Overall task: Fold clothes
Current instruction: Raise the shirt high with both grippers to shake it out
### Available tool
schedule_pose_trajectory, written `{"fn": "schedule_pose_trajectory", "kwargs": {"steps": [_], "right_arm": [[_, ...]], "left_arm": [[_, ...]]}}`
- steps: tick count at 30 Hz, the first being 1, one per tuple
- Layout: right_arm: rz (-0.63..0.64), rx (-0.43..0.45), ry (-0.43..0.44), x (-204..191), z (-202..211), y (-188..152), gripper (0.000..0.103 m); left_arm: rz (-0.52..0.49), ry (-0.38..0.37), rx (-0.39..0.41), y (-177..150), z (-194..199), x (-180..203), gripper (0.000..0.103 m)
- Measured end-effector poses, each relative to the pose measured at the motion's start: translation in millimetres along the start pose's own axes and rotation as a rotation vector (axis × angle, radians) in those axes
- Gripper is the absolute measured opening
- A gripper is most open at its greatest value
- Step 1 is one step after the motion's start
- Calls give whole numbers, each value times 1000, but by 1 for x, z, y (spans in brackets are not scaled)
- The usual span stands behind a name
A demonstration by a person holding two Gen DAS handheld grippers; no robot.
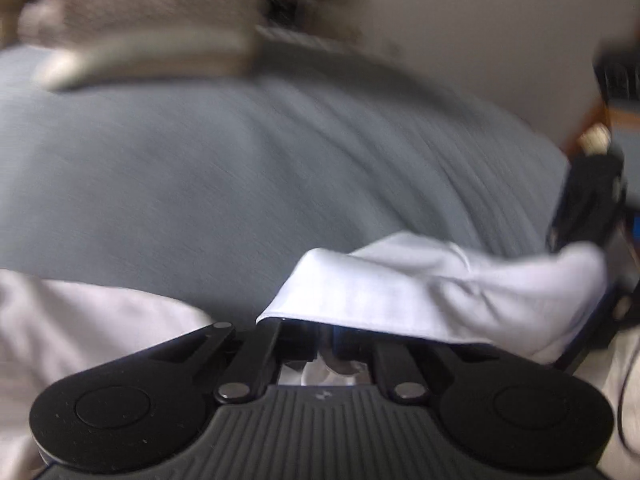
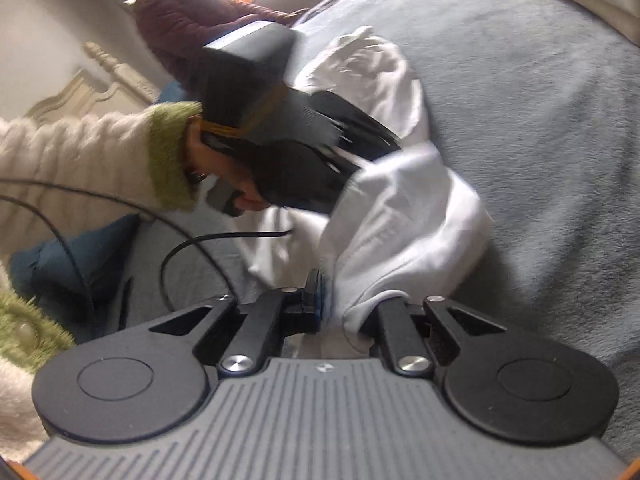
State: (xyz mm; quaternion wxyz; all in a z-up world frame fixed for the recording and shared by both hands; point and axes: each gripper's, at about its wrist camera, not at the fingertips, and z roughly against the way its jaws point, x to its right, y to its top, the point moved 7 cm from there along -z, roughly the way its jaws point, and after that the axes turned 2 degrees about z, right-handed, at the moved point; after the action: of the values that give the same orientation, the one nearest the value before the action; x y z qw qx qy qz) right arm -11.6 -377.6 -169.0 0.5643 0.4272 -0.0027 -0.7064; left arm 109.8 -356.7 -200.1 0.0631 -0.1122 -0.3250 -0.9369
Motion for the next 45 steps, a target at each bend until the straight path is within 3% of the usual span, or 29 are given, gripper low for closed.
{"fn": "schedule_pose_trajectory", "kwargs": {"steps": [3, 8, 10, 15, 22, 24, 25, 26, 27, 28, 30, 35, 40, 45], "right_arm": [[-49, 29, -50, 12, -8, 12, 18], [-67, 132, -81, 19, -33, 42, 49], [-52, 157, -100, 17, -51, 49, 51], [-71, 122, -56, -3, -106, 53, 52], [-21, 80, -78, -39, -154, 43, 54], [4, 70, -118, -46, -165, 40, 53], [17, 63, -151, -50, -170, 36, 46], [36, 68, -204, -56, -170, 34, 22], [50, 80, -246, -63, -165, 36, 9], [64, 92, -289, -70, -160, 37, 5], [96, 153, -379, -86, -137, 43, 4], [218, 438, -532, -143, -38, 88, 3], [344, 714, -509, -220, 57, 128, 3], [477, 924, -452, -293, 149, 150, 3]], "left_arm": [[132, 114, 152, 15, 40, -29, 6], [277, 330, 374, 22, 124, -66, 6], [329, 392, 449, 18, 159, -75, 6], [400, 519, 567, 5, 233, -80, 6], [440, 623, 686, -31, 319, -69, 6], [475, 649, 722, -42, 340, -65, 6], [492, 664, 740, -48, 351, -63, 6], [508, 679, 756, -54, 362, -60, 6], [519, 693, 770, -60, 374, -56, 6], [524, 713, 783, -66, 387, -52, 6], [533, 742, 821, -74, 414, -42, 6], [494, 817, 946, -75, 479, 1, 6], [422, 886, 1056, -50, 543, 52, 6], [336, 957, 1133, -13, 602, 107, 6]]}}
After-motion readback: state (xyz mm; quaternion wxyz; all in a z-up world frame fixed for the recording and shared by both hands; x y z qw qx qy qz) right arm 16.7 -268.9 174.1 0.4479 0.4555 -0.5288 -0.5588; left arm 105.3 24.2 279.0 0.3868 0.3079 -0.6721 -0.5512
